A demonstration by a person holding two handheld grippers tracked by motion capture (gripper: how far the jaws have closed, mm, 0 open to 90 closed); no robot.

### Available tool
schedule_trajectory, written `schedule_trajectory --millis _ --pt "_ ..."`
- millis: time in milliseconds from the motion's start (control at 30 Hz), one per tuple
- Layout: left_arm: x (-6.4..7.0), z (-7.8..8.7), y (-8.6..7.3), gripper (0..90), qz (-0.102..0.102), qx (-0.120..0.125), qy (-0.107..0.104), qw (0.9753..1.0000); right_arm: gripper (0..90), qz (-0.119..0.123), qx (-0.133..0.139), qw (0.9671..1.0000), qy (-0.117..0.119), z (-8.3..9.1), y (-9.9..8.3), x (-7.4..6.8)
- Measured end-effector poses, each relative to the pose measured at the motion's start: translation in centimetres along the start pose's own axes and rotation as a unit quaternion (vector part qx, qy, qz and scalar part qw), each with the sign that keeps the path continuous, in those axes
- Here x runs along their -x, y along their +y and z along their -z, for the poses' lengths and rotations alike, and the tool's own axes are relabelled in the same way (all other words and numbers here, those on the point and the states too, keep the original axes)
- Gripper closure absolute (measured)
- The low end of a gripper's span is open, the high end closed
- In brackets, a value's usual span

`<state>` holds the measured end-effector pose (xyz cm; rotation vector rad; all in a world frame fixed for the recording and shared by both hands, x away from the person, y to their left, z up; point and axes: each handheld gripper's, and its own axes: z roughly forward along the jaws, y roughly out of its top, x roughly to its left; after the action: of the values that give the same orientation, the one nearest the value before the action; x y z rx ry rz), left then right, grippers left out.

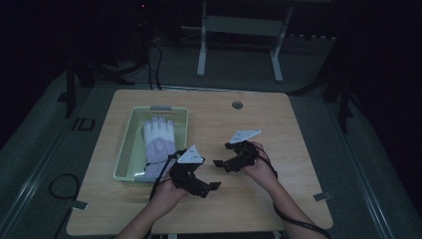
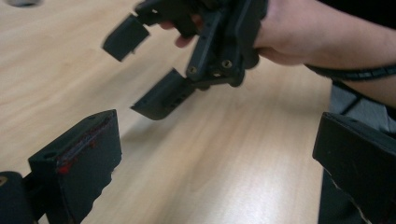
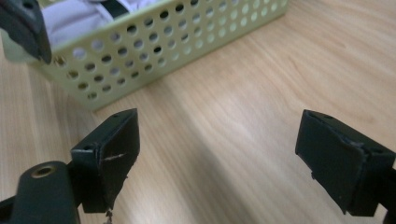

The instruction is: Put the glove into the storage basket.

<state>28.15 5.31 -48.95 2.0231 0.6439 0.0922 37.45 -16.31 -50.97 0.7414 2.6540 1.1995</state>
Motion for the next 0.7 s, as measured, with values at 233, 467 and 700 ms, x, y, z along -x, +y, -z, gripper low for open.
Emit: schedule_trajectory --millis 233,467,700 --pt "1.1 -1.8 -0.7 1.6 -0.009 0.001 0.005 0.9999 12.3 -0.006 -0.003 0.9999 -0.008 0.3 -2.4 0.2" --pt "1.4 -3.3 -1.8 1.5 0.001 -0.011 -0.017 0.9998 12.3 -0.006 0.001 0.9999 -0.013 0.9 -4.6 0.6" --pt "2.1 -5.1 -2.5 1.5 -0.01 -0.026 -0.027 0.9992 12.4 -0.013 0.009 0.9997 -0.016 1.8 -6.3 1.0"
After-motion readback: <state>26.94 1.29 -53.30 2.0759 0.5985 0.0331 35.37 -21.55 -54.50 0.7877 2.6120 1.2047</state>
